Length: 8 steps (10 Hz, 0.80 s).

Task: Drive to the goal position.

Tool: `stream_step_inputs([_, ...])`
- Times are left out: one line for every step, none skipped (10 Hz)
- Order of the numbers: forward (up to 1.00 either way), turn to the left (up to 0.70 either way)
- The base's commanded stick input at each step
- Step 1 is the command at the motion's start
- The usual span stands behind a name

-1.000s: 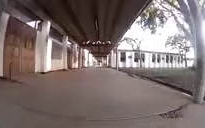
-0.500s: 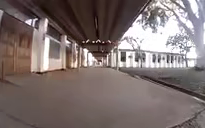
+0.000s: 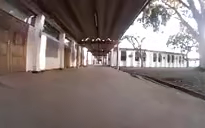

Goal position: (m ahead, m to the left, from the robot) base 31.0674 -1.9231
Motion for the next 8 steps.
stream_step_inputs([0.7,0.0])
stream_step_inputs([0.7,0.0])
stream_step_inputs([0.7,0.0])
stream_step_inputs([0.7,0.0])
stream_step_inputs([0.7,0.0])
stream_step_inputs([0.7,0.0])
stream_step_inputs([0.7,0.0])
stream_step_inputs([0.7,0.0])
